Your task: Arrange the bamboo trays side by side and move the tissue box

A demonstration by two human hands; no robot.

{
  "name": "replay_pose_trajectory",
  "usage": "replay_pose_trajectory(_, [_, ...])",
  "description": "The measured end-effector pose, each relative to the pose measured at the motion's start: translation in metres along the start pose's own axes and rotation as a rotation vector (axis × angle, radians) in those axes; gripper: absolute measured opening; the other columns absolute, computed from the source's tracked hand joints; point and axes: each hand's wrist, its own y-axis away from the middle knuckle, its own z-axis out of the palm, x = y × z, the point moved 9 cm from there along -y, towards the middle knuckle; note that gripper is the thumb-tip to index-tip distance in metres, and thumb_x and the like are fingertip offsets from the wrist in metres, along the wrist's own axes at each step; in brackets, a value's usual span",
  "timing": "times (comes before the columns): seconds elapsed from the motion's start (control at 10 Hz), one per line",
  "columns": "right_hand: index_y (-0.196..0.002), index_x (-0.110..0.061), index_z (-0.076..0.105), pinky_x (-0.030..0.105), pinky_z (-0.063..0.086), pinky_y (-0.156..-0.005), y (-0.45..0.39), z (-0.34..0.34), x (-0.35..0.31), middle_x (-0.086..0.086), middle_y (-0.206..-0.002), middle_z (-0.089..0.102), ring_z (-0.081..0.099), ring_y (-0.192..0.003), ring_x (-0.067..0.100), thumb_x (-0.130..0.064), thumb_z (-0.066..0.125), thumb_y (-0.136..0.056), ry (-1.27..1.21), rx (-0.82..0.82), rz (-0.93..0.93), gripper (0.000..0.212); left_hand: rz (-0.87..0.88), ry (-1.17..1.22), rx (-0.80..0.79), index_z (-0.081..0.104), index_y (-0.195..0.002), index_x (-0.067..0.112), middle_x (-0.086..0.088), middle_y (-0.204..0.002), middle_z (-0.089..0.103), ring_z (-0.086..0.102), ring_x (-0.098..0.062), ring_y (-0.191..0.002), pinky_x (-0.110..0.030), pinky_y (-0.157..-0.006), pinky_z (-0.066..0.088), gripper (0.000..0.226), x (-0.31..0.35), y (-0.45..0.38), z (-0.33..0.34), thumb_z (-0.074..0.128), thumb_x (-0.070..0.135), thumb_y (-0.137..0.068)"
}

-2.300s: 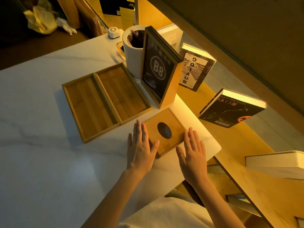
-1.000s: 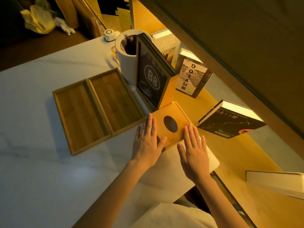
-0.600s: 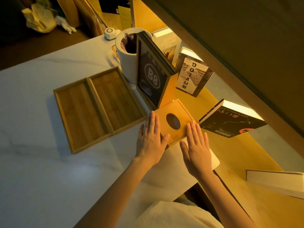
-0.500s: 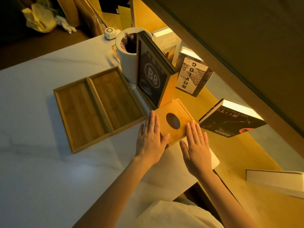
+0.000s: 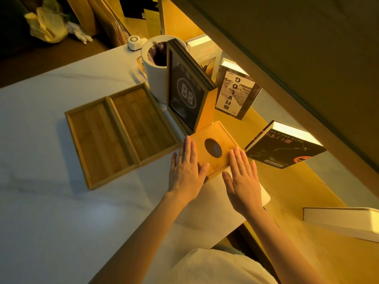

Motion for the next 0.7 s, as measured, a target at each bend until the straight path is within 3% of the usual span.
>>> replay_pose_trajectory(0.2, [-0.142, -0.021, 0.004, 0.041, -0.003, -0.114, -0.001, -0.009, -0.006, -0.005, -0.151, 0.005, -0.005, -0.139, 0.013, -0.05, 0.009, -0.091, -0.028, 0.042, 0.007, 0.059, -0.013, -0.005, -0.024, -0.013, -0.141, 0.017, -0.004, -0.155, -0.013, -0.007, -0.022, -0.143, -0.041, -0.117, 0.008, 0.073, 0.0, 0.001, 0.0, 0.022, 0.055, -0.088])
replay_pose_trajectory(0.3, [-0.141, -0.015, 0.027, 0.043, 0.006, -0.114, -0.003, -0.023, -0.013, 0.005, -0.15, 0.03, 0.015, -0.141, 0.021, -0.041, 0.025, -0.093, -0.065, 0.099, 0.035, 0.054, -0.011, 0.034, -0.044, -0.01, -0.141, 0.017, -0.004, -0.155, -0.012, -0.006, -0.022, -0.143, -0.04, -0.117, 0.008, 0.07, 0.001, 0.0, -0.004, 0.024, 0.051, -0.09])
replay_pose_trajectory(0.4, [-0.137, -0.012, 0.038, 0.043, 0.013, -0.112, -0.008, -0.03, -0.027, 0.009, -0.145, 0.041, 0.028, -0.138, 0.027, -0.037, 0.032, -0.092, -0.057, 0.109, -0.017, 0.051, 0.013, 0.131, -0.032, -0.001, -0.142, 0.018, -0.003, -0.156, -0.005, 0.0, -0.02, -0.144, -0.038, -0.117, 0.01, 0.063, -0.001, 0.002, -0.013, 0.025, 0.045, -0.092])
replay_pose_trajectory(0.5, [-0.134, -0.011, 0.041, 0.042, 0.022, -0.11, -0.012, -0.03, -0.051, 0.011, -0.141, 0.046, 0.036, -0.135, 0.03, -0.031, 0.039, -0.093, -0.064, 0.06, -0.123, 0.046, 0.001, 0.25, -0.021, 0.011, -0.142, 0.018, -0.004, -0.156, 0.01, 0.012, -0.021, -0.143, -0.039, -0.117, 0.021, 0.056, -0.007, 0.009, -0.026, 0.029, 0.04, -0.093])
replay_pose_trajectory(0.6, [-0.13, -0.012, 0.046, 0.038, 0.041, -0.1, -0.014, -0.033, -0.09, 0.011, -0.133, 0.055, 0.049, -0.124, 0.029, -0.024, 0.049, -0.091, -0.1, 0.019, -0.274, 0.041, -0.059, 0.336, 0.022, 0.031, -0.137, 0.013, -0.011, -0.148, 0.033, 0.035, -0.026, -0.134, -0.037, -0.106, 0.036, 0.048, -0.024, 0.02, -0.049, 0.034, 0.034, -0.094])
replay_pose_trajectory(0.7, [-0.127, -0.015, 0.048, 0.027, 0.044, -0.086, -0.014, -0.035, -0.136, 0.007, -0.126, 0.059, 0.056, -0.114, 0.022, -0.024, 0.046, -0.093, -0.2, -0.108, -0.364, 0.035, -0.083, 0.36, 0.117, 0.054, -0.118, 0.006, -0.018, -0.122, 0.06, 0.057, -0.03, -0.11, -0.037, -0.09, 0.046, 0.037, -0.049, 0.029, -0.079, 0.038, 0.029, -0.093])
